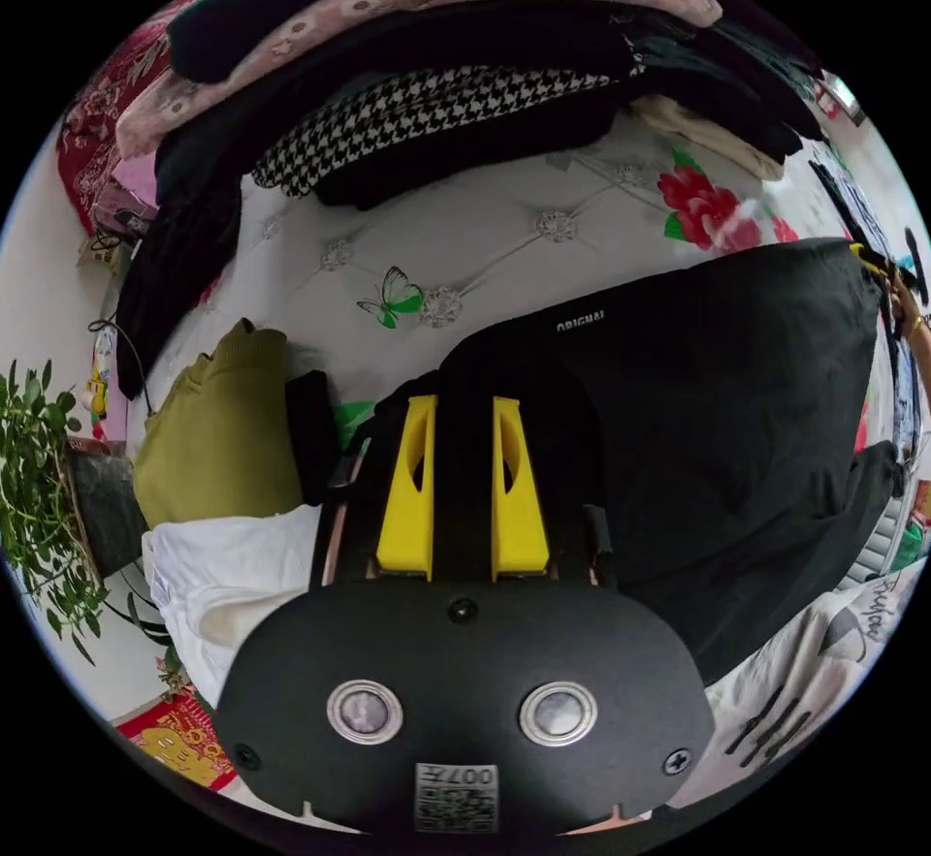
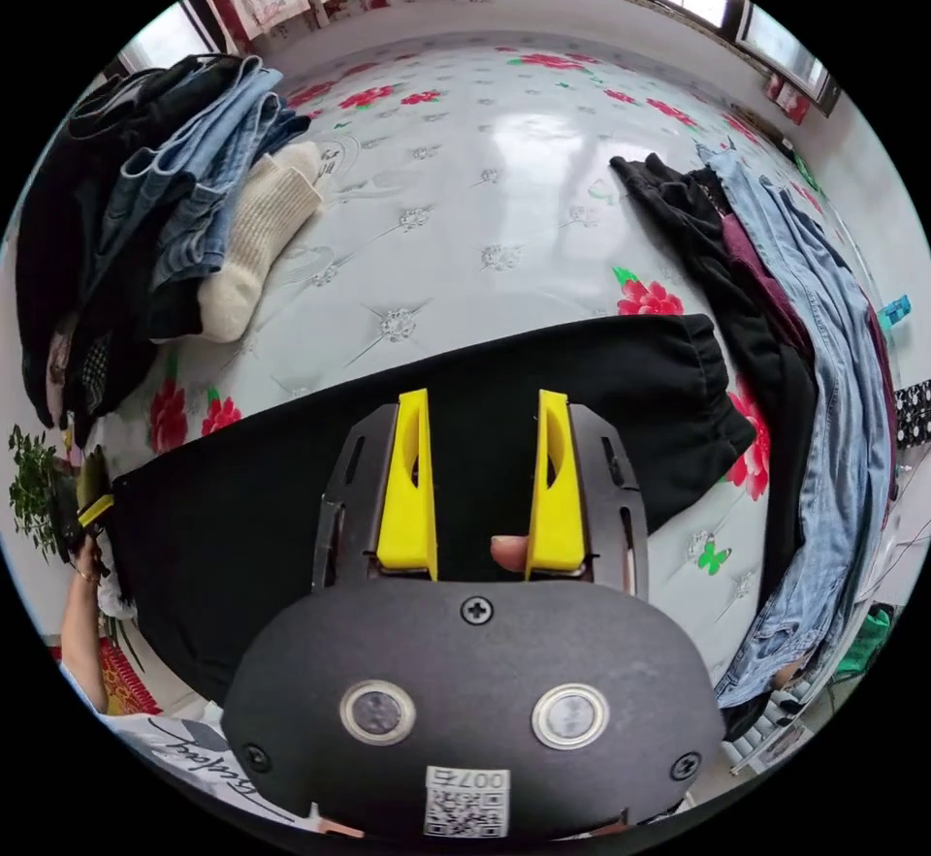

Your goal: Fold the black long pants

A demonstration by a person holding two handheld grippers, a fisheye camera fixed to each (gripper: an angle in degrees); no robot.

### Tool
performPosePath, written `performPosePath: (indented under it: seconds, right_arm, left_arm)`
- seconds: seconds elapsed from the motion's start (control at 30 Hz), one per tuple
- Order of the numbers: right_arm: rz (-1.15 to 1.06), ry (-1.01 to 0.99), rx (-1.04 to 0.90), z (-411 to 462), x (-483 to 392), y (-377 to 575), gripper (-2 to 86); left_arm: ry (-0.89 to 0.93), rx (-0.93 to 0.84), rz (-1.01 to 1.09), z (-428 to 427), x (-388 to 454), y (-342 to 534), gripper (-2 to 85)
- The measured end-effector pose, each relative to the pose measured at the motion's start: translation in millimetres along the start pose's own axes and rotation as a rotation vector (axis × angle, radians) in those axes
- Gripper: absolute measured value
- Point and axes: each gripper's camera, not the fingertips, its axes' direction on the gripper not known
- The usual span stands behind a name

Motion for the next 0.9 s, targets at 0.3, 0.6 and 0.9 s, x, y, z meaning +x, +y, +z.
performPosePath:
  seconds: [0.3,0.6,0.9]
  right_arm:
    - [0.012,0.008,-0.043,38.8,-1.8,-19.5,2.6]
    - [0.014,-0.319,0.548,-176.5,54.2,105.9,0.7]
    - [0.144,-0.326,0.701,-280.6,118.5,399.2,5.9]
  left_arm:
    - [-0.046,0.027,0.015,-34.8,11.8,-0.1,0.1]
    - [0.164,0.45,-0.089,-223.9,-27.9,76.2,-0.7]
    - [0.288,0.632,-0.127,-308.4,-43.5,261.6,-0.7]
